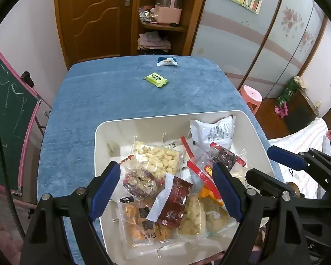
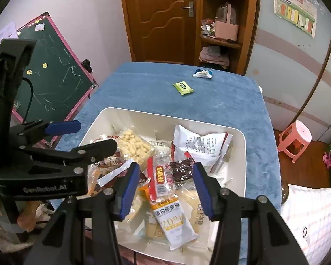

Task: Organize snacks
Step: 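Move both open tools back over the last two snacks on the table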

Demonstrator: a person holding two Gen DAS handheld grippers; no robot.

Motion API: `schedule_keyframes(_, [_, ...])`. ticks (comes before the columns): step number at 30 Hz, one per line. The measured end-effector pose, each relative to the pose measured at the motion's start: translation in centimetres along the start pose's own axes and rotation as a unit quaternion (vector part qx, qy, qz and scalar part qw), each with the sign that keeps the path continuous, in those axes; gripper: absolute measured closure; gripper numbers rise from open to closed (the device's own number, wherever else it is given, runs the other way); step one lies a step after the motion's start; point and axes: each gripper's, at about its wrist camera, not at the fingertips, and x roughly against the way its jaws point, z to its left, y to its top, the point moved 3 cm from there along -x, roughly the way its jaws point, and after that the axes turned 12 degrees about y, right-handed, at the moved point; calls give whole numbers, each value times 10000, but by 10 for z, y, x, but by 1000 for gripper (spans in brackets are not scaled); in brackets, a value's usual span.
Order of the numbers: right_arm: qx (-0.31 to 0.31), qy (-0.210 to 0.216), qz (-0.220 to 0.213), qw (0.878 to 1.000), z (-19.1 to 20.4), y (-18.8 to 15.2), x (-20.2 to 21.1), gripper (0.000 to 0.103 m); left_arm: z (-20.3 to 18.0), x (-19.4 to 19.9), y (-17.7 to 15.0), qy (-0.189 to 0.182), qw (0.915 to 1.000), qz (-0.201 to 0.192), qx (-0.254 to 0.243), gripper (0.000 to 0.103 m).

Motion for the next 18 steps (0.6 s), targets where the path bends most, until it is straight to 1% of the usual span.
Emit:
schedule_keyframes(4, [-44,91,21,9999,-1,0,-1,52,1,3,0,21,10000,-57,-3,18])
schedule_keyframes(9, [-40,103,-17,9999,-2,1,-1,52,0,3,1,81,9999,-109,-30,18])
schedule_keyframes(14, [-117,119,-58,9998,-9,6,-2,52,-5,5,10,154,9996,-195,-113,18])
schedule_keyframes(18, [-95,104,-205,9997,-17,16,3,52,-9,11,24,216,9990,-299,-235,18])
